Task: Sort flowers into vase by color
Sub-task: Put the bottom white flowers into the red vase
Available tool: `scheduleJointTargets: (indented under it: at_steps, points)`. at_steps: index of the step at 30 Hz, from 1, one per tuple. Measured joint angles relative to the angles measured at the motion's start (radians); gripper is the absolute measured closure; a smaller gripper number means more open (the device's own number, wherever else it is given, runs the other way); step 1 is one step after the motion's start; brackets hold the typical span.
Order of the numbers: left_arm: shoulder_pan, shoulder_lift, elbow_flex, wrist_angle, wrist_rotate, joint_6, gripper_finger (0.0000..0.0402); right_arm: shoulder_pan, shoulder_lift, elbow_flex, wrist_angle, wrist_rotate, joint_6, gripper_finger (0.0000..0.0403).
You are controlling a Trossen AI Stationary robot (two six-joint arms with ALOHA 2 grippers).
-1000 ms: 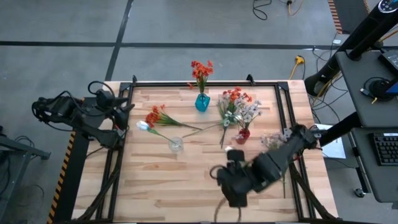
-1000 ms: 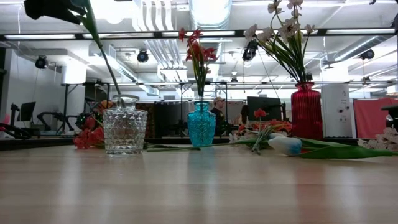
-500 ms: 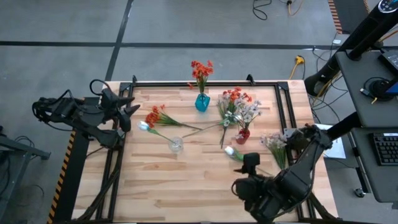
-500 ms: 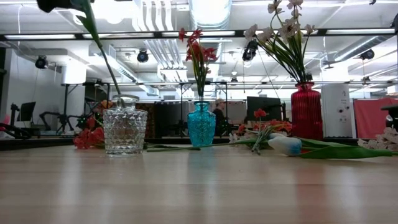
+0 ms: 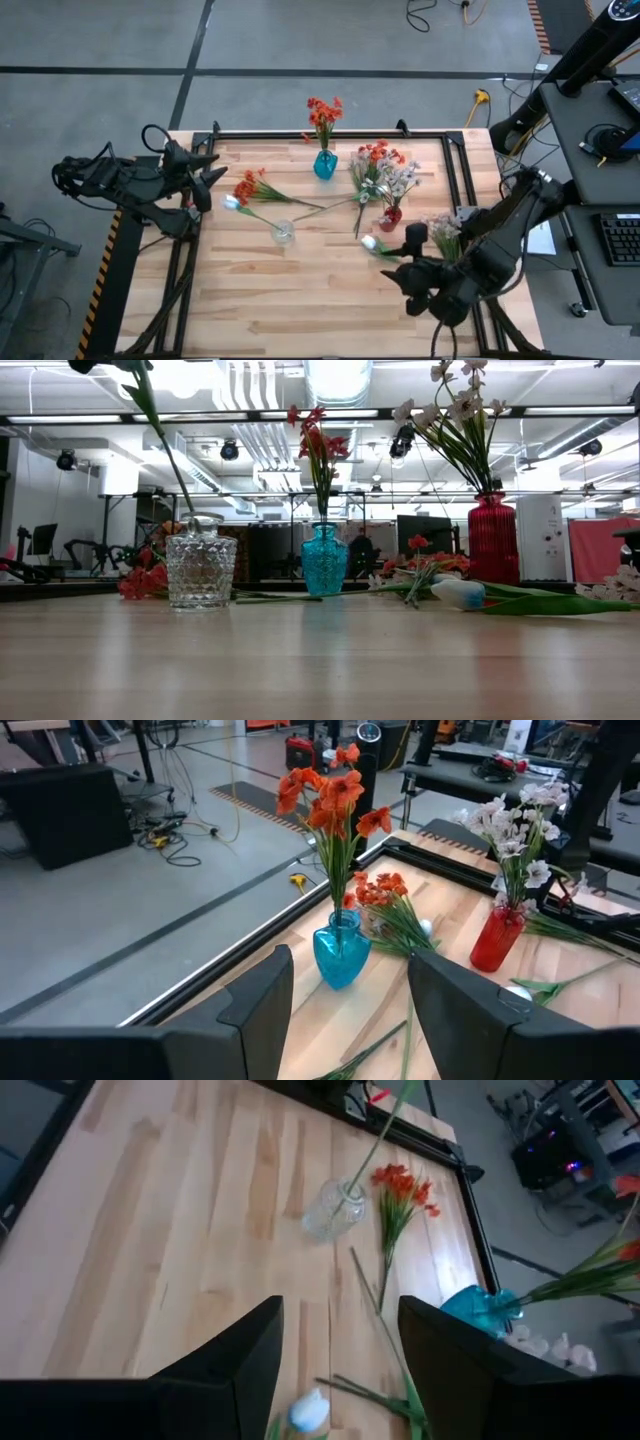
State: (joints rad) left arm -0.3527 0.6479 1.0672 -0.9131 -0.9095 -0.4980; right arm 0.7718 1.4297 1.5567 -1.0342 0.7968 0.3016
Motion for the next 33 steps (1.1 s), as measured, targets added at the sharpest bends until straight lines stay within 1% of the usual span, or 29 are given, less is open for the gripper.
scheduleJointTargets:
  at_steps: [5,9,11,16,24,26,31,33]
  points:
    - [0.0,0.0,0.0,0.0,0.0,0.0,0.0219,0.0,-0.094,-0.163,0.148,0.0,-0.025,0.0211]
    - [0.0,0.0,0.0,-0.001,0.0,0.0,0.0219,0.0,-0.147,-0.246,0.213,-0.001,-0.025,0.0211]
    - [0.0,0.0,0.0,-0.001,0.0,0.0,0.0219,0.0,-0.166,-0.269,0.219,-0.001,-0.024,0.0211]
    - [0.0,0.002,0.0,0.0,0.0,0.0,0.0219,0.0,-0.192,-0.295,0.241,-0.001,-0.023,0.0211]
    - [0.0,0.004,0.0,0.0,0.0,0.0,0.0219,0.0,-0.197,-0.303,0.262,-0.002,-0.02,0.0211]
    - [0.0,0.005,0.0,0.0,0.0,0.0,0.0219,0.0,-0.197,-0.303,0.269,-0.002,0.018,0.0211]
    - [0.0,0.014,-0.001,0.0,0.002,-0.011,0.0219,-0.007,-0.198,-0.3,0.29,-0.018,0.203,0.0211]
    - [0.0,0.023,-0.001,0.0,0.003,-0.011,0.0219,-0.007,-0.198,-0.294,0.288,-0.044,0.237,0.0211]
